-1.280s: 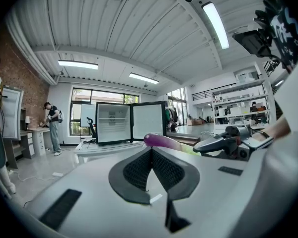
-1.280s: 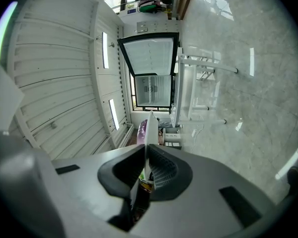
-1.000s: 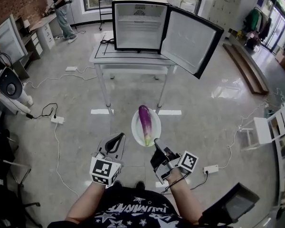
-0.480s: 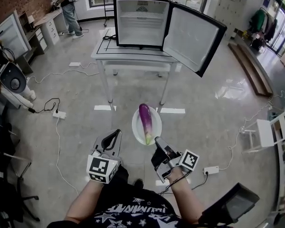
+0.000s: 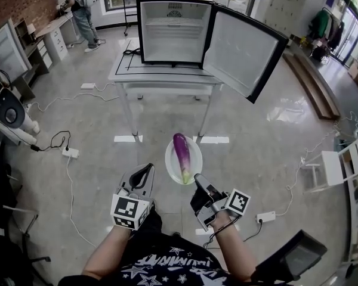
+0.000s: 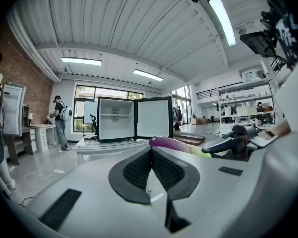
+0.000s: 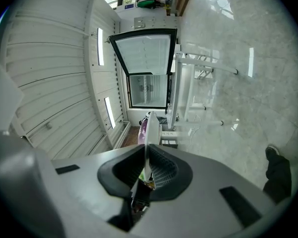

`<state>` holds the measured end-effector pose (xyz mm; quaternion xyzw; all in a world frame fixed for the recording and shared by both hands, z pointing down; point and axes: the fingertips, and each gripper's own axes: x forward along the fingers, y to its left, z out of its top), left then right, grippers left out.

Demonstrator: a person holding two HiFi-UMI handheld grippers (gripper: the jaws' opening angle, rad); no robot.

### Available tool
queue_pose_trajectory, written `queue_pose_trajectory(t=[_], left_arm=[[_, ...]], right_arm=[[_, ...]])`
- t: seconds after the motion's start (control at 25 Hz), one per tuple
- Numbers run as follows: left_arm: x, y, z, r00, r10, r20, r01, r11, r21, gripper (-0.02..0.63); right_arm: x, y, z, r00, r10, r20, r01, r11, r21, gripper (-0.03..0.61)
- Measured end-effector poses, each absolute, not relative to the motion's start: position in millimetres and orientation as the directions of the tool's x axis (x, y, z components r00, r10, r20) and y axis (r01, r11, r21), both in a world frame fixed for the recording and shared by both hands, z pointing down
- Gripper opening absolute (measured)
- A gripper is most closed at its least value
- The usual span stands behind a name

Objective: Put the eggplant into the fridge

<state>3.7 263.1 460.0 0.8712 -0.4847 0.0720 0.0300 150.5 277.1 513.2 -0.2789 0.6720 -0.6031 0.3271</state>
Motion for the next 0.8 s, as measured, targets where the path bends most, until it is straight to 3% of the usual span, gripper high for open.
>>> queue_pose_trajectory(t=[0.8], left_arm=[[-46.7, 91.4, 457.1, 0.610, -0.780, 0.140, -0.790, -0.612, 0.034, 0.009]], right_arm=[[96.8, 115.0, 497.9, -0.560, -0.823, -0.092, -0.021, 0.125, -0.992, 0.021]])
